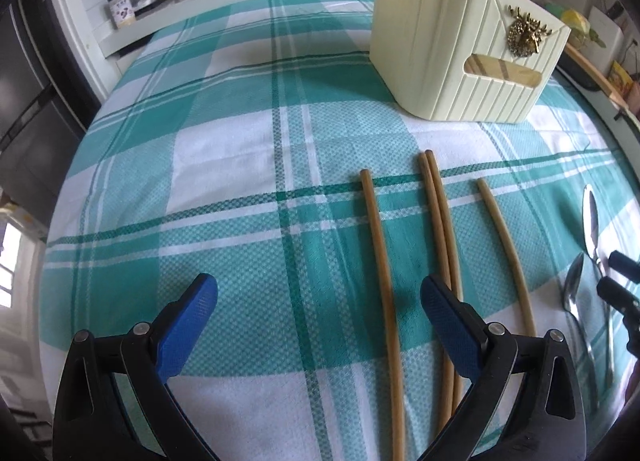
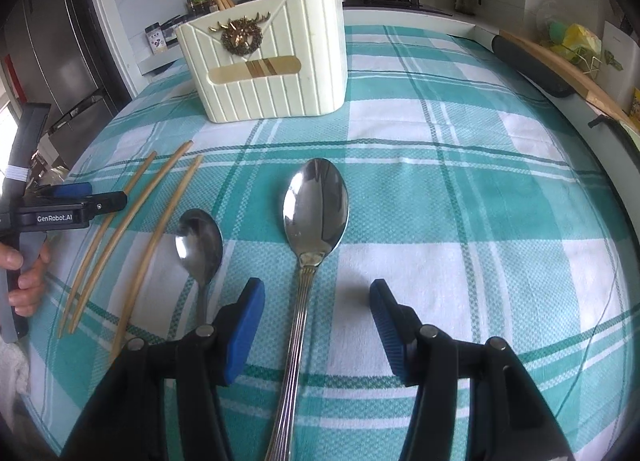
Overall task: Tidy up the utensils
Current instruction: 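Lower the left tool onto a wooden chopstick and close while the right tool grasps the large spoon, then lift the left tool's chopstick over the cream holder while the right tool carries the large spoon there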
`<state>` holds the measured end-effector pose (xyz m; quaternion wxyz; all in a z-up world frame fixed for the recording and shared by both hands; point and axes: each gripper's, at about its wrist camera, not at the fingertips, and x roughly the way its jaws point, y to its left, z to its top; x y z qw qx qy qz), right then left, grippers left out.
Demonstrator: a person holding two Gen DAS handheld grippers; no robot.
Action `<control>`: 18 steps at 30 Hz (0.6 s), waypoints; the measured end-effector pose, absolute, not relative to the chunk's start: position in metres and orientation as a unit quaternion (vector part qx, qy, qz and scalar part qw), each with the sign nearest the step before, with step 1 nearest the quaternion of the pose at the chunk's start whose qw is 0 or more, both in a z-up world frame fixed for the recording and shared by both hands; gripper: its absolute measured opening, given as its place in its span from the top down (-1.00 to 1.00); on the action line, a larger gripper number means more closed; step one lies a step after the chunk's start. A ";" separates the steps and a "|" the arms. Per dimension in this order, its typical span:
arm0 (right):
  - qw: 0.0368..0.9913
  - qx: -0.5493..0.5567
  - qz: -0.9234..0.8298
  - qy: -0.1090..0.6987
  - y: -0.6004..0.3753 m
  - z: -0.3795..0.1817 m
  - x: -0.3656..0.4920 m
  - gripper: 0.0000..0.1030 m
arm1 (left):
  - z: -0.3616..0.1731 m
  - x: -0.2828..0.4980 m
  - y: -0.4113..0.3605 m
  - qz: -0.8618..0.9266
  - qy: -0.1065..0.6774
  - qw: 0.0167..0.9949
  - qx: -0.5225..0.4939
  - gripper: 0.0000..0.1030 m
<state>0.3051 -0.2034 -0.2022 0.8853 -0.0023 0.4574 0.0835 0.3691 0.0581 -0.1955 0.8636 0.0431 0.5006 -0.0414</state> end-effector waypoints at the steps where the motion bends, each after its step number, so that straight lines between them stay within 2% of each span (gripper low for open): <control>1: 0.886 -0.008 0.082 0.457 -0.201 -0.203 0.309 -0.08 | -0.197 0.371 0.056 -0.040 0.501 0.863 0.049 -0.94; 6: 0.885 -0.037 0.079 0.457 -0.182 -0.206 0.331 -0.22 | -0.199 0.385 0.056 -0.049 0.511 0.858 0.026 -0.81; 8: 0.888 -0.058 0.080 0.450 -0.172 -0.207 0.338 -0.22 | -0.197 0.390 0.051 -0.052 0.513 0.856 0.030 -0.69; 11: 0.889 -0.048 0.070 0.451 -0.174 -0.207 0.347 -0.17 | -0.193 0.396 0.045 -0.064 0.518 0.852 0.035 -0.30; 12: 0.891 -0.049 0.062 0.448 -0.175 -0.207 0.349 0.02 | -0.191 0.398 0.043 -0.067 0.518 0.852 0.037 0.04; 13: 0.893 -0.052 0.057 0.443 -0.176 -0.206 0.350 0.19 | -0.190 0.399 0.041 -0.069 0.518 0.852 0.041 0.50; 14: 0.894 -0.052 0.059 0.442 -0.177 -0.206 0.352 0.19 | -0.189 0.400 0.040 -0.076 0.519 0.850 0.038 0.75; 15: 0.895 -0.049 0.060 0.439 -0.179 -0.206 0.353 0.19 | -0.189 0.401 0.041 -0.079 0.521 0.849 0.032 0.88; 18: 0.902 -0.017 0.080 0.423 -0.191 -0.201 0.350 0.19 | -0.186 0.400 0.049 -0.077 0.517 0.852 0.003 0.91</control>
